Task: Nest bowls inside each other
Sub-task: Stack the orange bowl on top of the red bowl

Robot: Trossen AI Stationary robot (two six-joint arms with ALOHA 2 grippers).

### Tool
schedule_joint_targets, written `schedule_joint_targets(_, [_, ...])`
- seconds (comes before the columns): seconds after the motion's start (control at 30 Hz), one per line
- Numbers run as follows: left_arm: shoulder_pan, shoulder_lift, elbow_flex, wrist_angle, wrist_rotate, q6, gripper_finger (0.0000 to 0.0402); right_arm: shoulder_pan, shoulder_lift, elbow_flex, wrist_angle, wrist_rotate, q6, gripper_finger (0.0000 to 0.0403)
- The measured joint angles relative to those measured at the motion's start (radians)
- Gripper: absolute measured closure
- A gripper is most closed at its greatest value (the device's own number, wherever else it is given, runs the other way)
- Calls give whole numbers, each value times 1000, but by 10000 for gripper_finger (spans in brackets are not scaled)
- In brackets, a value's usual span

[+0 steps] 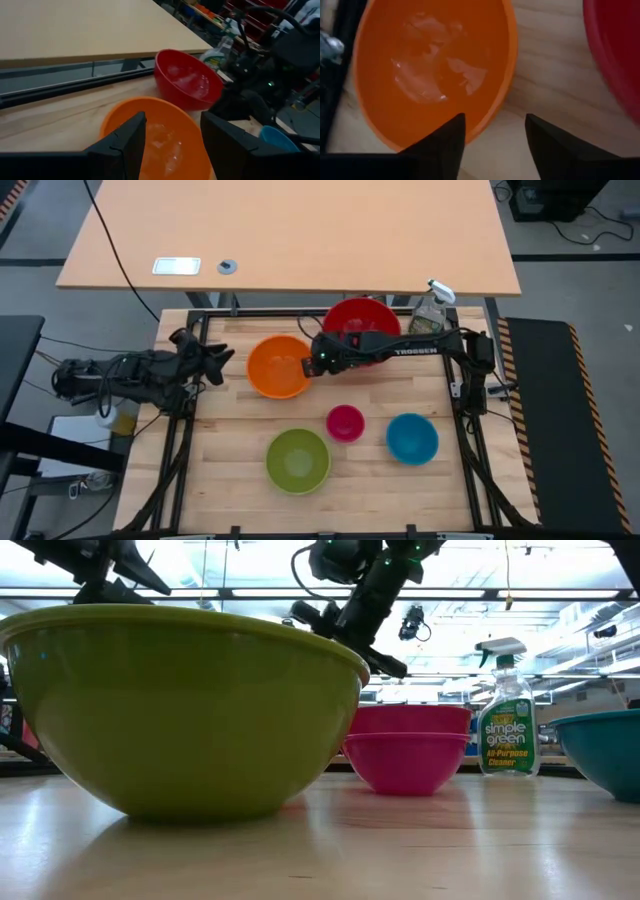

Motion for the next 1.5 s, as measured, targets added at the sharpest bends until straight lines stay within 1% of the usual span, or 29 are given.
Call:
schedule_joint_targets(0.07, [14, 0, 0, 1, 0, 1, 209, 9, 0, -30, 37, -1, 64, 176])
schedule_joint_targets(0.13, [26, 0, 0, 1, 0, 3, 209, 25, 1, -53, 37, 15, 123, 176])
schedule_joint_targets(0.33, [48, 0, 0, 1, 0, 14, 209, 60, 1, -121, 141, 88, 239, 197])
schedule_joint_targets(0.43, [49, 0, 0, 2, -1, 34, 209, 62, 11, -134, 186, 134, 266, 206])
schedule_joint_targets(0.53, [48, 0, 0, 3, 0, 34, 209, 61, 36, -138, 212, 152, 270, 212])
schedule_joint_targets(0.67, [48, 0, 0, 11, 5, 32, 209, 61, 63, -137, 307, 151, 272, 217])
schedule_joint_targets(0.83, [48, 0, 0, 16, 11, 29, 209, 58, 96, -135, 325, 153, 322, 229])
schedule_joint_targets(1.0, [46, 5, 0, 25, 27, 27, 209, 59, 100, -136, 323, 167, 341, 269])
schedule_joint_targets(1.27, [46, 10, 0, 49, 74, 28, 209, 45, 102, -138, 297, 174, 328, 376])
schedule_joint_targets(1.33, [46, 3, 0, 95, 93, 42, 209, 45, 102, -136, 306, 183, 313, 382])
schedule_joint_targets(1.5, [46, 3, 0, 202, 120, 147, 209, 40, 100, -137, 306, 149, 297, 378])
